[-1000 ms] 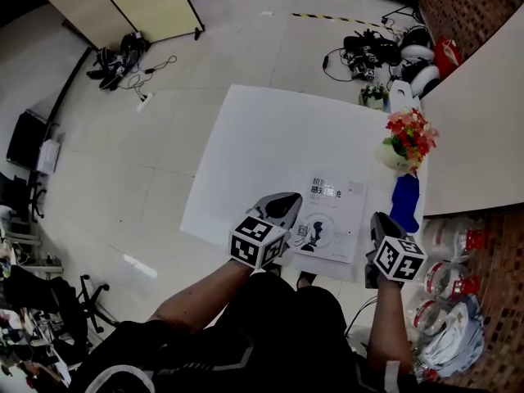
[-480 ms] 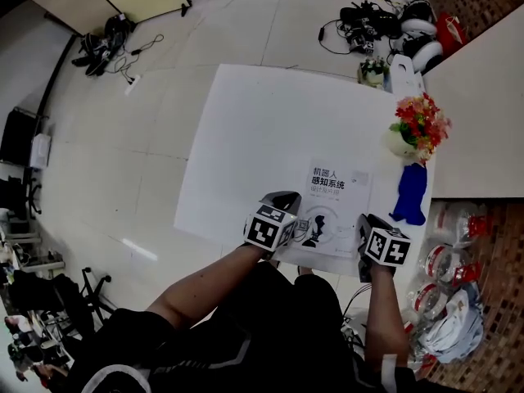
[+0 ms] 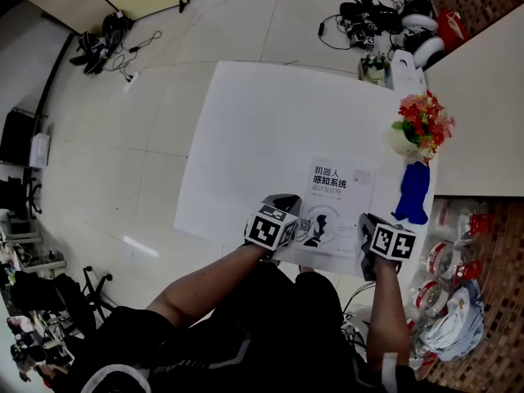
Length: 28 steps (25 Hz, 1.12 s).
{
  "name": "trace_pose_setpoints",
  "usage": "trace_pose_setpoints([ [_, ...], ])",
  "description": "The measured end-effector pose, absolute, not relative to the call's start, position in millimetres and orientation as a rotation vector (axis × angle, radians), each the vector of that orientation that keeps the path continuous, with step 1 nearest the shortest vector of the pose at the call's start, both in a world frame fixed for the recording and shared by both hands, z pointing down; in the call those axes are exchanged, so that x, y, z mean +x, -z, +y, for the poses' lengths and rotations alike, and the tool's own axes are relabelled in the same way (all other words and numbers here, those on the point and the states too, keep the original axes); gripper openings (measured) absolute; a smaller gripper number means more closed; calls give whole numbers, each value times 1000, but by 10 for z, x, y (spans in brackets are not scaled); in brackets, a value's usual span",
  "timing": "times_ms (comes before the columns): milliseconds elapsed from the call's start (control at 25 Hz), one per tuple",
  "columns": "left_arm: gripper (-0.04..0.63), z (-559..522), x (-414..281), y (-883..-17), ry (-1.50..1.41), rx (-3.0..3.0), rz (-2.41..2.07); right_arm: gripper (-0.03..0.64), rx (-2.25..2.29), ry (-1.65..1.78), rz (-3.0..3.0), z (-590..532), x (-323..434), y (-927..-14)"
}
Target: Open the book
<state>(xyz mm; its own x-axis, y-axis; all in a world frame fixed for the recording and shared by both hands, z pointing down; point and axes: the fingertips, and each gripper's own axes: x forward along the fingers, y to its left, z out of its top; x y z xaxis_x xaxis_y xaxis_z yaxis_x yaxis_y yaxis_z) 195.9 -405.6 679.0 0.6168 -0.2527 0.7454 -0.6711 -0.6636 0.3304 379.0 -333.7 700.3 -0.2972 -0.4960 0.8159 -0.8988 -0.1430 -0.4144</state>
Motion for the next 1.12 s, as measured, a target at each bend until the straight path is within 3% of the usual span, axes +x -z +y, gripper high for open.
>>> trace_pose_setpoints([
  [1120, -5, -3951, 1698, -6163, -762, 2276, -841, 5, 1681, -1448, -1864, -3330, 3717, -6538],
])
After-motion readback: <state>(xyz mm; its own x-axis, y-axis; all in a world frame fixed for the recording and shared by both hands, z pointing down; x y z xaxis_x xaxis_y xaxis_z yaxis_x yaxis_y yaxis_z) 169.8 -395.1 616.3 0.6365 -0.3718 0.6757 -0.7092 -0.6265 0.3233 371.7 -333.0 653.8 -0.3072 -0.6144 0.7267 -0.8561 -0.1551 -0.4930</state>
